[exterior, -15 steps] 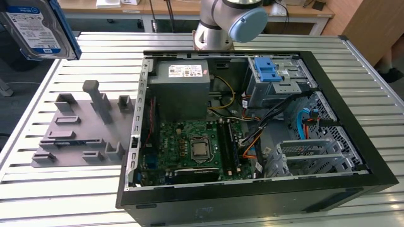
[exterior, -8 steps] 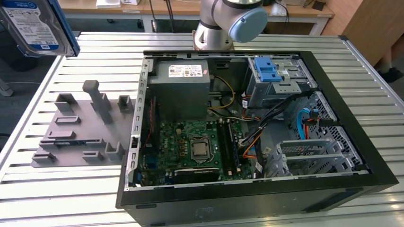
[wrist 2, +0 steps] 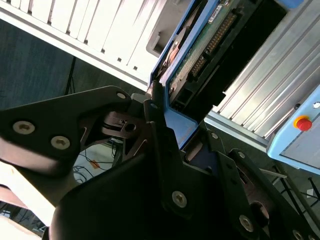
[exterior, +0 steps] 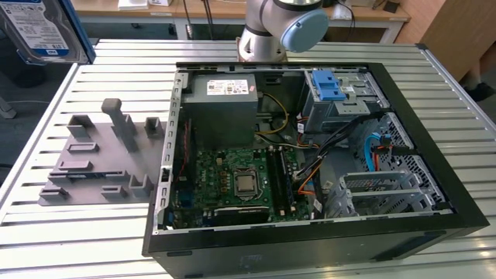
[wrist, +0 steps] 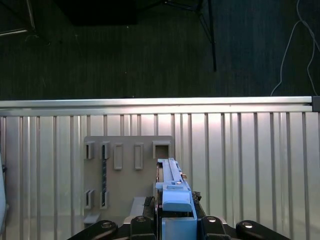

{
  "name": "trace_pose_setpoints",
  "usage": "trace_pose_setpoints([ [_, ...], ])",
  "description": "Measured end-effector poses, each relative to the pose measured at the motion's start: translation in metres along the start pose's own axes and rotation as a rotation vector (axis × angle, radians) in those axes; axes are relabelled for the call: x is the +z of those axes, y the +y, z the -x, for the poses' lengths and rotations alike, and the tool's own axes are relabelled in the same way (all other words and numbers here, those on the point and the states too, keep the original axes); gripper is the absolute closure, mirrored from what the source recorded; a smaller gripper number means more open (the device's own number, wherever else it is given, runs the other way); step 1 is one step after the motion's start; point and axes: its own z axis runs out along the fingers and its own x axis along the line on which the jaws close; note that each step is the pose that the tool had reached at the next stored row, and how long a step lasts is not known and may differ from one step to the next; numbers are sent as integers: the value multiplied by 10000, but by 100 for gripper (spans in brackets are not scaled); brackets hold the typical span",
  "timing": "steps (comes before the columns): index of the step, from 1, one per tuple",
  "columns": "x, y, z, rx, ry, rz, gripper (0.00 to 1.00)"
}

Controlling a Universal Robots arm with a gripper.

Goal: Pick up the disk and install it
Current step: 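Pick up the disk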

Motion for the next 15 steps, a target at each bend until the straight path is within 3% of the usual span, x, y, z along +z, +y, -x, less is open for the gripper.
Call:
trace_pose_setpoints([
  [6, -67, 1, 2, 0, 0, 0, 64],
  [15, -71, -11, 2, 0, -1, -1, 64],
])
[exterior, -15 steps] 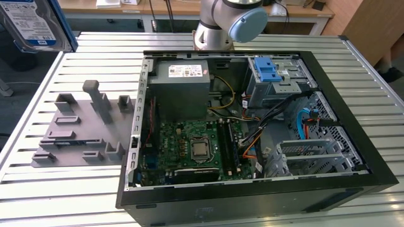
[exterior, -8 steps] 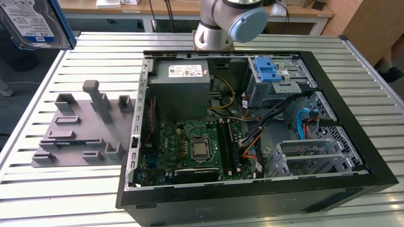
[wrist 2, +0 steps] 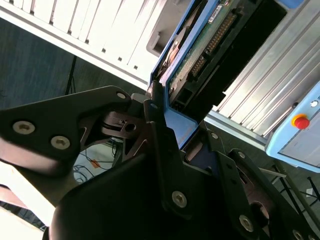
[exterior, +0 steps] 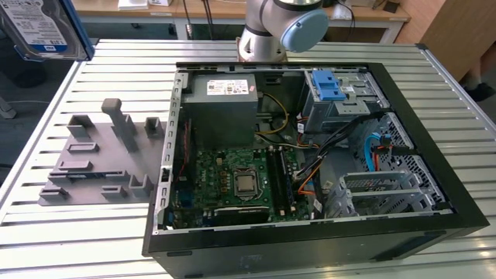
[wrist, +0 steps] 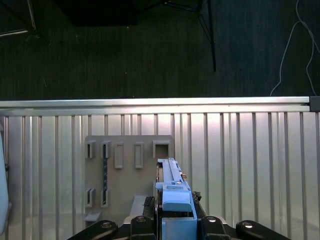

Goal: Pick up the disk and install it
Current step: 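Pick up the disk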

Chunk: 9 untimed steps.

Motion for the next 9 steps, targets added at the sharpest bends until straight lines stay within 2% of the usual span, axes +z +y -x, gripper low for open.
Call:
trace_pose_setpoints([
  [9, -1, -43, 1, 0, 0, 0, 64],
])
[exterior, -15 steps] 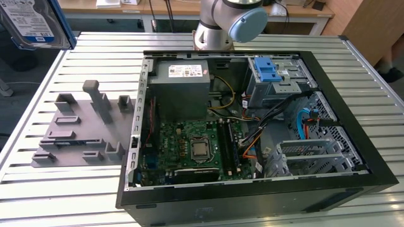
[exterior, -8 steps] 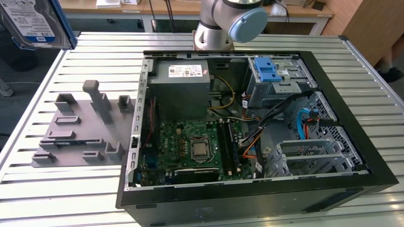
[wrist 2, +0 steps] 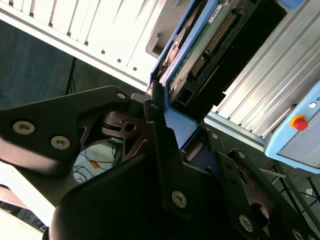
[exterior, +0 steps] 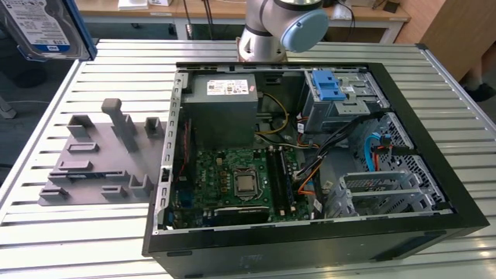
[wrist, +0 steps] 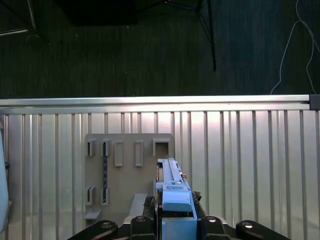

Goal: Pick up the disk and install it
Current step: 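Pick up the disk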

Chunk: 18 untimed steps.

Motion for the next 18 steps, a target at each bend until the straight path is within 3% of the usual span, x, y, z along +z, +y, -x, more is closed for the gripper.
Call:
trace_pose_setpoints([
  [18, -1, -85, 3, 0, 0, 0, 64],
])
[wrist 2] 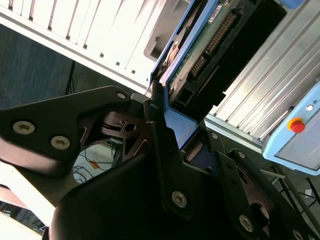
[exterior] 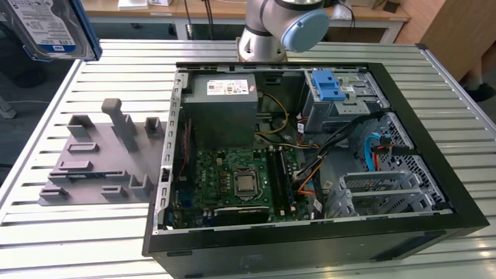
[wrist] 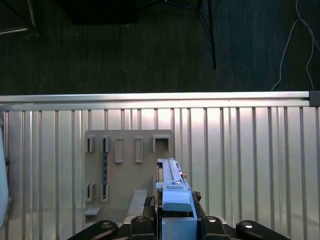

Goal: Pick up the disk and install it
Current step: 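Pick up the disk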

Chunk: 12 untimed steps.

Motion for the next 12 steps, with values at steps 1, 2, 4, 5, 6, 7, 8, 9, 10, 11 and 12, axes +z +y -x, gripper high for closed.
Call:
trace_pose_setpoints([
  [1, 0, -4, 0, -1, -1, -1, 64],
  [2, 0, -9, 0, 0, 0, 0, 64],
  [4, 0, -17, 1, 0, -1, -1, 64],
  [5, 0, -22, 1, 0, 0, 0, 64],
  [6, 0, -26, 1, 0, 0, 0, 64],
  [7, 0, -30, 1, 0, 0, -1, 64],
  [8, 0, -35, 1, 0, 0, 0, 64],
  [9, -1, -40, 1, 0, 0, 0, 64],
  [10, -1, -44, 1, 0, 0, 0, 64],
  [11, -1, -49, 2, 0, 0, 0, 64],
  [12, -1, -53, 2, 0, 0, 0, 64],
])
